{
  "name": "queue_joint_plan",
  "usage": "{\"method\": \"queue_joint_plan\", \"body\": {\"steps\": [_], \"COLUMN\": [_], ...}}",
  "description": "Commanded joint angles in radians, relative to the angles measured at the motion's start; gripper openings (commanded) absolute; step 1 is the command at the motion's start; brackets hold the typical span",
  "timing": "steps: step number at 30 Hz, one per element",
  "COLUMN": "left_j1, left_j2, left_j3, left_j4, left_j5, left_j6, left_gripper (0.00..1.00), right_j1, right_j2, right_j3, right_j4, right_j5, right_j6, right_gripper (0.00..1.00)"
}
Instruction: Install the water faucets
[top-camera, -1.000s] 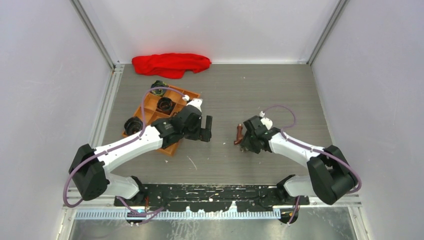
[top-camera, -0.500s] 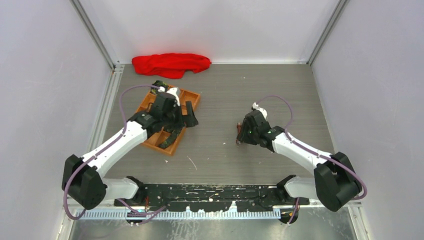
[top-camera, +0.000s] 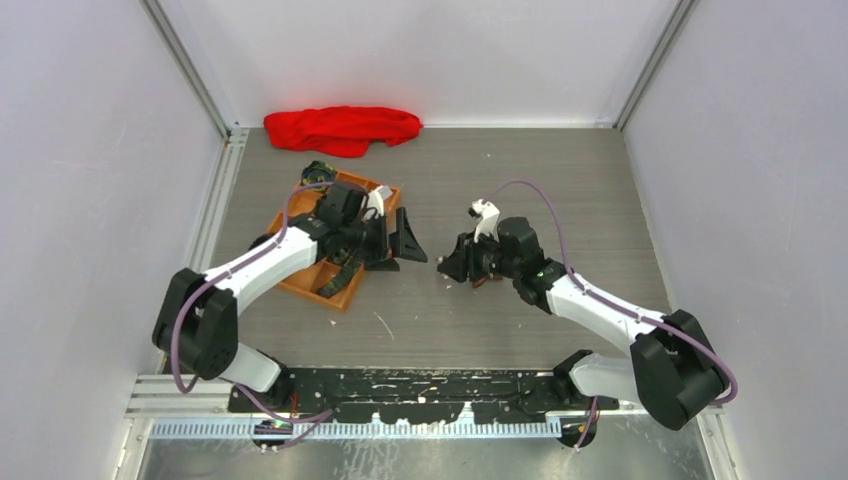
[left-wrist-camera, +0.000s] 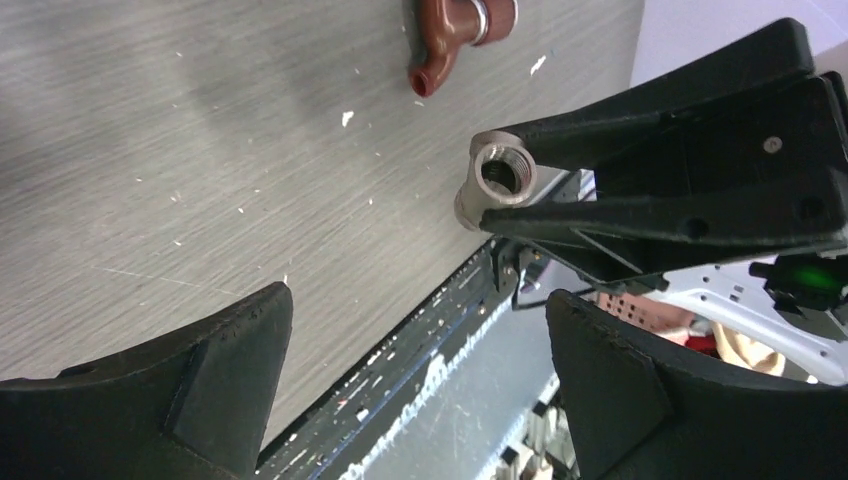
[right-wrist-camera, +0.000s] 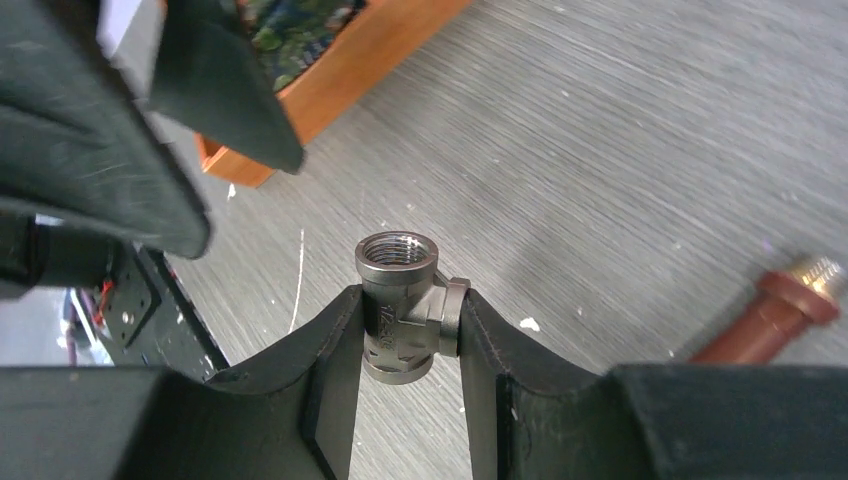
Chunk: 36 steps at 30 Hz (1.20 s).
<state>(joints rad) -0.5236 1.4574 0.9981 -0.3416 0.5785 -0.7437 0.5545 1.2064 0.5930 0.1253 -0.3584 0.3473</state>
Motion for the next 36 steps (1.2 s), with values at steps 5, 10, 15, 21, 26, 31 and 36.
{"method": "queue_joint_plan", "body": {"steps": [5,10,15,21,26,31,36], "left_j1": [-0.002,-0.005,-0.040,-0.061,-0.062,-0.064,-0.062], "left_j2": [0.064,0.125,0.165,0.194,0.198,0.204,0.181], "left_j3": [0.050,0.046,0.062,0.055,0.043,0.039,0.078], "left_j4": [0.136,0.216,0.226,0.268,0.315,0.340,0.230], "left_j5": [0.201,0.232,0.228,0.239,0.271,0.285,0.224], "left_j6": [-0.099,-0.160,-0.168,-0.193,-0.222,-0.241,-0.152], "left_gripper": [0.95,0.89,0.83,0.68,0.45,0.06,0.00], "right_j1": [0.026,0.036,0.039,0.039,0.040,0.038,0.038], "right_j2": [-0.067,-0.060,-0.055,-0.060,-0.065,-0.065,-0.053], "right_j3": [-0.072,-0.063,-0.058,-0.059,-0.062,-0.054,0.031], "right_j4": [0.268,0.260,0.260,0.260,0.255,0.230,0.019], "right_j5": [-0.164,-0.169,-0.180,-0.178,-0.173,-0.151,-0.012], "right_j6": [-0.201,-0.223,-0.220,-0.217,-0.214,-0.200,-0.157], "right_gripper": [0.25,0.25,0.25,0.25,0.26,0.28,0.61]}}
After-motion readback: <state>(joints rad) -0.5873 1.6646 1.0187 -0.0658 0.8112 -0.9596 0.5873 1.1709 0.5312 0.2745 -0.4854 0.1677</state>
